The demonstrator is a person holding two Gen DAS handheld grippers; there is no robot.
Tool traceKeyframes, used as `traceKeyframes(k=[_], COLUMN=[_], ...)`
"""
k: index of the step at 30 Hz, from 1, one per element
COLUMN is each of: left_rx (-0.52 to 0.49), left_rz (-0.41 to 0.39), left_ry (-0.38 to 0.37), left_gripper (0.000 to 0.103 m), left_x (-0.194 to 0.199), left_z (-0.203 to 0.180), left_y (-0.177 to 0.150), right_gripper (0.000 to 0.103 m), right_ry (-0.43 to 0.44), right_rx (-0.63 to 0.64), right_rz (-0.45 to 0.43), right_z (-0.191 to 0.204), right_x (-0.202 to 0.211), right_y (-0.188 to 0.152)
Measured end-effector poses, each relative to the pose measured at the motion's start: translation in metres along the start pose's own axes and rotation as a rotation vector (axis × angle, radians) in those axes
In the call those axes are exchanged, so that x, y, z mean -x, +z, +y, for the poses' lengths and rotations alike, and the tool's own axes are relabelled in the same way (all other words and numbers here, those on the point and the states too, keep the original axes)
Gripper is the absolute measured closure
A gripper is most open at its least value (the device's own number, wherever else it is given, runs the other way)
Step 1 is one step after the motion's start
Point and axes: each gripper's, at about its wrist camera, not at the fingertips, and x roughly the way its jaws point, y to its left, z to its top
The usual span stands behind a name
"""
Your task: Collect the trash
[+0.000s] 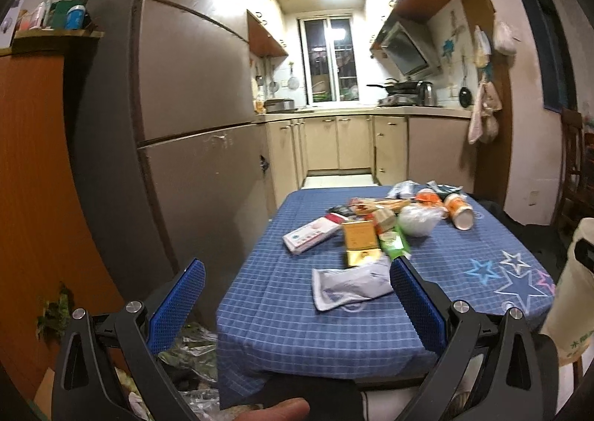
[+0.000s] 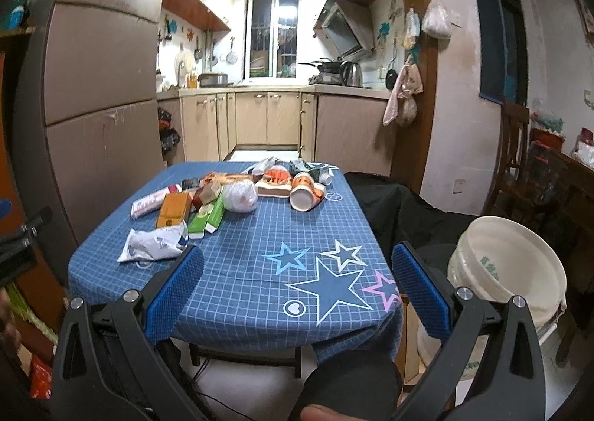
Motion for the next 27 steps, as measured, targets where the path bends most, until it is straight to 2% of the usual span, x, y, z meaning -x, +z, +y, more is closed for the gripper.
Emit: traceKeyframes(k=[3, 6, 12, 18, 23, 27], left_rx=[0.006, 0.034, 0.081, 0.116, 0.177, 0.220], left_rz=[0.005, 0.030, 0.107, 0.195, 0.216, 0.232], left_ry=[0.015, -0.003, -0.022, 0.001, 0.039, 0.051], left_gripper=[0.003, 0.003, 0.003, 0.004, 0.003, 0.003], left_x=[-0.009, -0.022, -0.052, -0.087, -0.110, -0.126], left_z=[0.006, 0.016, 0.032, 0.048, 0.068, 0.083], left_y=[0.000, -0.002, -0.012, -0.026, -0.029, -0.033], right_gripper=[0.005, 0.005, 0.005, 0.021, 0.022, 0.022], right_ry=[0.024, 0.053, 0.173, 0.352, 0.501, 0.606], right_rx=[0.030, 0.069, 0.135, 0.220, 0.410, 0.647], right_rz=[0.014, 0.029, 0.079, 0.178, 0.200, 0.186], right_z=[0.007, 0.015, 0.043, 0.084, 0.123, 0.155], right_x=[-0.011, -0.023, -0.058, -0.100, -0.130, -0.147], right_y=[0.000, 0.001, 0.004, 0.004, 0.012, 0.013])
